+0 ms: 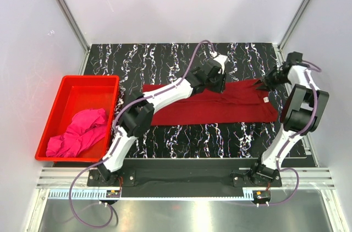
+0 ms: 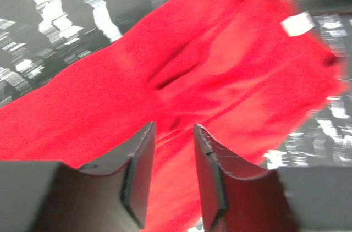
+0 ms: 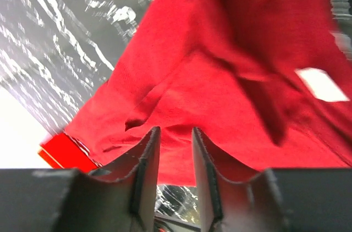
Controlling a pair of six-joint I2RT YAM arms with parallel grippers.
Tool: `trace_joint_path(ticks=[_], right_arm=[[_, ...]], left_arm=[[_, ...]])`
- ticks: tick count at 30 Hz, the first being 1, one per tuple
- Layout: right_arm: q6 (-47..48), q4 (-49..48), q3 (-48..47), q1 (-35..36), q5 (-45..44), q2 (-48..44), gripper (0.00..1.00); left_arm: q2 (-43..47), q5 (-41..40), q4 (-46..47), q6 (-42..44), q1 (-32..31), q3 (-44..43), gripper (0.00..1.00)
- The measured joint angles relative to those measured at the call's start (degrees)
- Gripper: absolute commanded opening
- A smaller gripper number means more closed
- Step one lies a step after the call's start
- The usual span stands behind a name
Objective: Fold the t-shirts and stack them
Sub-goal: Fold the tshirt
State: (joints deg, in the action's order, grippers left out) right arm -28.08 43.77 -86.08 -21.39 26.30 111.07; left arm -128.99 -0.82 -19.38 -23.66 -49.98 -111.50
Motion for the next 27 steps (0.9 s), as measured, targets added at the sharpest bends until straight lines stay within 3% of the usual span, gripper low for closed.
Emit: trace_joint_path(ticks=[4,11,15,21,24,27], right_arm=[[0.28,-2.62,1.22,1.99,1.64,0.57,0.21],[-0.02,-7.96,1.18,1.42,3.3,6.36,0.18],[0.76,-9.07,1.14,1.14,2.86,10.54,0.18],[1.77,-8.07,0.66,-0.09,1.51,10.32,0.42],[2.78,-5.2,-2.05,-1.33,-0.68,9.92,0.48],[4.42,-2.47,-8.24,-2.21,-3.52,9.92,0.55]], left_arm=[[-0.57,5.84,3.3,-1.68,-0.39,-0.17,0.38],[-10.78,11.39,2.29,-3.65,-0.81,-10.69,0.39],[-14.62,11.98,1.01,-4.13,-0.39,-10.95,0.4],[-16.59,14.19,0.39,-4.31,0.55,-11.52,0.5],[-16.02,14.82,-0.46,-4.04,0.55,-11.52,0.59],[-13.97,16.31,-3.26,-4.52,1.11,-11.47,0.61]])
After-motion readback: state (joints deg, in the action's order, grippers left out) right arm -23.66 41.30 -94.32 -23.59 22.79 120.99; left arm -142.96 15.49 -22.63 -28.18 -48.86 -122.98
